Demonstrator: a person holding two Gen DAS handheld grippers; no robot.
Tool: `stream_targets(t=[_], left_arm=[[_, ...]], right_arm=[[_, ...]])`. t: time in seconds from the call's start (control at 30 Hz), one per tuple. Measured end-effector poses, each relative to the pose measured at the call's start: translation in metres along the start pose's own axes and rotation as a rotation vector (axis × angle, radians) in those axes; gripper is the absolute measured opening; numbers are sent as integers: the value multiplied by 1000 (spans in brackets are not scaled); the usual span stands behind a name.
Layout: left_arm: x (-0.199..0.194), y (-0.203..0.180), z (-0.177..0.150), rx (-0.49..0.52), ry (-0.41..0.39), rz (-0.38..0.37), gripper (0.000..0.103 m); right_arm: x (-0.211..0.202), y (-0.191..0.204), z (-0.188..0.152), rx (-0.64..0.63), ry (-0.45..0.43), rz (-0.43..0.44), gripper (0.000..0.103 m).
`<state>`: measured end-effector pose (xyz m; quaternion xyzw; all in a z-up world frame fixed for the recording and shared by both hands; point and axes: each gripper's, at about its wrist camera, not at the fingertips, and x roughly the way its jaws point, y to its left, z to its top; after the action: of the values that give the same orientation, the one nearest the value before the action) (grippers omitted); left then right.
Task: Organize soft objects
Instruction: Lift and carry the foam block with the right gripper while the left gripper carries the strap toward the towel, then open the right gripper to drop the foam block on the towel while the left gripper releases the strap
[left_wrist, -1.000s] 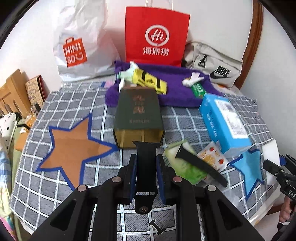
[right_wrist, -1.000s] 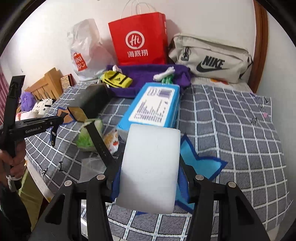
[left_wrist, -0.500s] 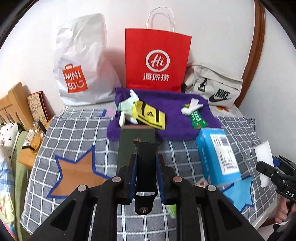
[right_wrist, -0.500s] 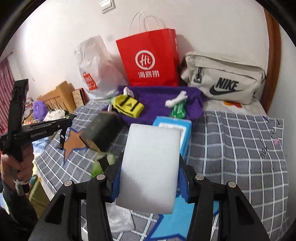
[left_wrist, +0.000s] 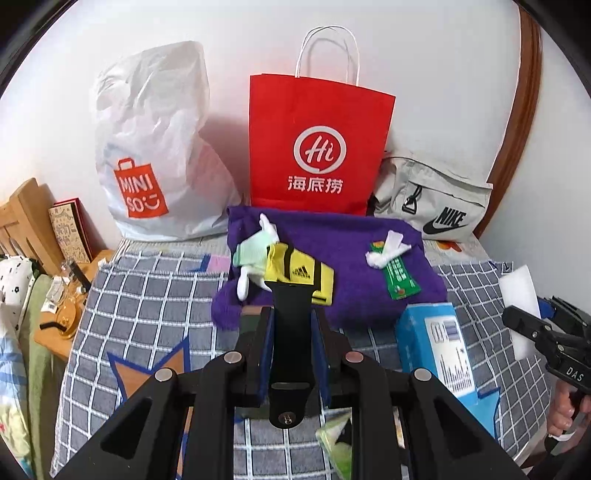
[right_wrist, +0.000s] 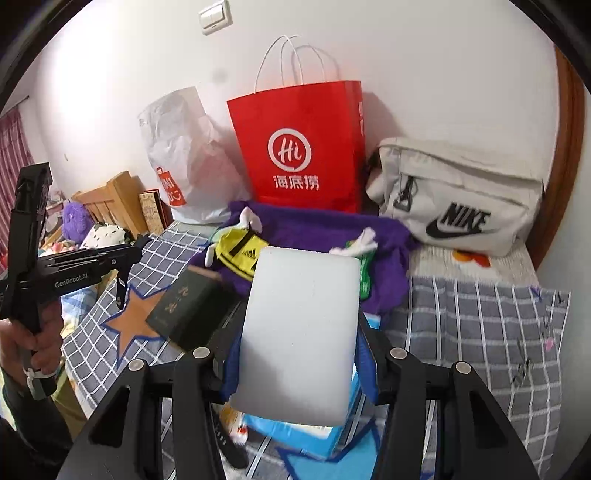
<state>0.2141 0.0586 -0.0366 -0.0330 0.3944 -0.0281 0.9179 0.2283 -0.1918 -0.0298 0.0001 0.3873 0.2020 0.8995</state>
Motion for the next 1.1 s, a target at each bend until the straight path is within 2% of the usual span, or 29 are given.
stream_targets(t=[0.37, 0.63, 0.8, 0.97, 1.1], left_arm=[[38, 1, 37, 5, 10, -7, 19], [69, -1, 64, 12, 18, -7, 19], [87, -5, 79, 26, 20, -10, 19], [113, -5, 88, 22, 42, -13, 19], [133, -4, 91, 22, 53, -9, 19]], right_arm=[[42, -13, 61, 24, 3, 11, 51], [76, -24, 93, 19, 4, 14, 51], [100, -36, 93, 23, 29, 18, 51], [132, -53, 86, 65, 95, 27, 51], [147, -56, 78, 42, 152, 31, 51]])
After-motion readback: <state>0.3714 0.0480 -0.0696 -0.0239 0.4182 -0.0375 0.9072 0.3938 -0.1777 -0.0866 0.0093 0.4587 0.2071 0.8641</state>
